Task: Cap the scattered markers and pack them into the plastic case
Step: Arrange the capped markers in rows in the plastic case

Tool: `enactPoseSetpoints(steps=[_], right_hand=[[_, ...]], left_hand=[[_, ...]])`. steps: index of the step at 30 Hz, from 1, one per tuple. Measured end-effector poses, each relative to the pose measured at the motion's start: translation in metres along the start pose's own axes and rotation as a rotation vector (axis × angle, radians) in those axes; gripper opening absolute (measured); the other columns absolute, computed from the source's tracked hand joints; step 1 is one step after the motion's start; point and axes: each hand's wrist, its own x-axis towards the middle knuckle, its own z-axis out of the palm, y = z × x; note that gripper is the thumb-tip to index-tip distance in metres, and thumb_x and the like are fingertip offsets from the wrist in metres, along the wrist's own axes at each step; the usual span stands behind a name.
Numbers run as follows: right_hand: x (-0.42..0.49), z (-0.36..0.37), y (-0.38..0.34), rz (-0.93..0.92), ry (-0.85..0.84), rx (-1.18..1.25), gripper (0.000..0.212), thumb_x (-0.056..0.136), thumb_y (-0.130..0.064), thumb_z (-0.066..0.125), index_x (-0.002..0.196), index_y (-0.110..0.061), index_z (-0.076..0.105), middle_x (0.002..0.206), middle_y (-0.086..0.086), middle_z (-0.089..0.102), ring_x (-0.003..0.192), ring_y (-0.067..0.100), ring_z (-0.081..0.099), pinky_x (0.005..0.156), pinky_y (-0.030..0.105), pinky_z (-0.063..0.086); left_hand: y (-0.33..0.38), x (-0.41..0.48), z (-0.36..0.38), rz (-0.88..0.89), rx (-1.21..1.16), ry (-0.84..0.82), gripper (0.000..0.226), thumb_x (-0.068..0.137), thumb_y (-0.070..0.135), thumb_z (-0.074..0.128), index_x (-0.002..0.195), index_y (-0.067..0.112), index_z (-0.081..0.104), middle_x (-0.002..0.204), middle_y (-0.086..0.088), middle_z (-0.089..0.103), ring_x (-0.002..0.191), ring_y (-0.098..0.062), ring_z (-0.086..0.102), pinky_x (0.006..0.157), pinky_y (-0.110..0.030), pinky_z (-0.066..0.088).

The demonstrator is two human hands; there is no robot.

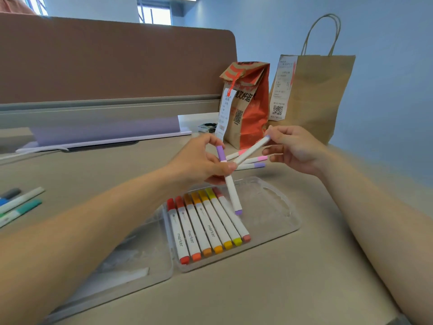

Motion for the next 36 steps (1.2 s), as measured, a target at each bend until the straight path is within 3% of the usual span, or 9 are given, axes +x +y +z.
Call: enactPoseSetpoints(steps=[5,10,13,16,21,25,28,36], right_hand=[[-0.002,0.002,-0.004,-0.003,-0.036,0.012,0.010,0.089,-0.015,0.061,0.084,-0.007,0.064,0.065,0.004,0.064,0.053,0.013,0.060,0.051,0.021,0.052],[-0.004,0.007,-0.006,0.052,-0.105,-0.066,0.017,0.086,-0.020,0.064,0.099,-0.010,0.063,0.064,0.006,0.057,0.050,0.015,0.050,0.050,0.022,0.048],[-0.006,0.019,-0.007,0.088,-0.216,-0.124,0.016,0.083,-0.021,0.066,0.094,-0.012,0.059,0.063,0.008,0.055,0.048,0.014,0.048,0.047,0.021,0.046],[-0.005,0.033,-0.008,0.083,-0.285,-0.168,0.014,0.083,-0.020,0.066,0.090,-0.010,0.059,0.061,0.007,0.056,0.046,0.015,0.047,0.045,0.021,0.045],[-0.007,0.044,-0.008,0.135,-0.369,-0.277,0.021,0.080,-0.020,0.070,0.095,-0.009,0.061,0.067,0.008,0.061,0.051,0.018,0.052,0.047,0.023,0.048],[-0.012,0.050,-0.006,0.159,-0.392,-0.361,0.018,0.088,-0.014,0.065,0.101,-0.006,0.056,0.066,-0.003,0.070,0.050,0.015,0.054,0.048,0.022,0.049],[-0.011,0.053,-0.004,0.174,-0.368,-0.372,0.026,0.082,-0.018,0.071,0.102,-0.006,0.060,0.066,0.007,0.064,0.050,0.016,0.056,0.047,0.023,0.050],[-0.011,0.044,-0.007,0.261,-0.443,-0.409,0.033,0.074,-0.015,0.076,0.105,-0.008,0.066,0.068,0.014,0.063,0.057,0.020,0.060,0.058,0.027,0.057]], left_hand=[[-0.011,-0.005,0.001,-0.055,0.071,0.027,0.038,0.079,0.019,0.079,0.110,0.014,0.058,0.070,-0.004,0.075,0.057,-0.011,0.070,0.050,-0.012,0.050],[-0.019,-0.002,0.006,-0.041,0.181,0.072,0.030,0.080,0.033,0.078,0.104,0.023,0.064,0.065,0.006,0.073,0.059,-0.004,0.067,0.050,-0.011,0.047],[-0.020,0.000,0.009,-0.045,0.205,0.123,0.027,0.080,0.039,0.078,0.101,0.025,0.068,0.072,0.007,0.072,0.064,-0.003,0.065,0.058,-0.016,0.046],[-0.017,0.000,0.005,-0.064,0.115,0.191,0.022,0.082,0.036,0.077,0.098,0.022,0.071,0.076,0.007,0.070,0.051,0.004,0.061,0.049,-0.010,0.044],[-0.018,-0.005,0.006,-0.101,0.177,0.135,0.027,0.079,0.044,0.077,0.097,0.024,0.071,0.072,0.010,0.069,0.067,-0.003,0.062,0.055,-0.016,0.042],[-0.018,-0.005,0.009,-0.123,0.187,0.134,0.033,0.079,0.046,0.077,0.101,0.022,0.070,0.078,0.008,0.068,0.074,-0.004,0.059,0.058,-0.020,0.039],[-0.016,-0.005,0.006,-0.135,0.139,0.145,0.032,0.081,0.042,0.076,0.102,0.019,0.072,0.072,0.009,0.068,0.062,-0.002,0.062,0.051,-0.016,0.043],[-0.022,-0.003,0.009,-0.111,0.236,0.106,0.039,0.071,0.049,0.082,0.100,0.027,0.068,0.088,0.007,0.065,0.074,-0.004,0.060,0.055,-0.017,0.040]])
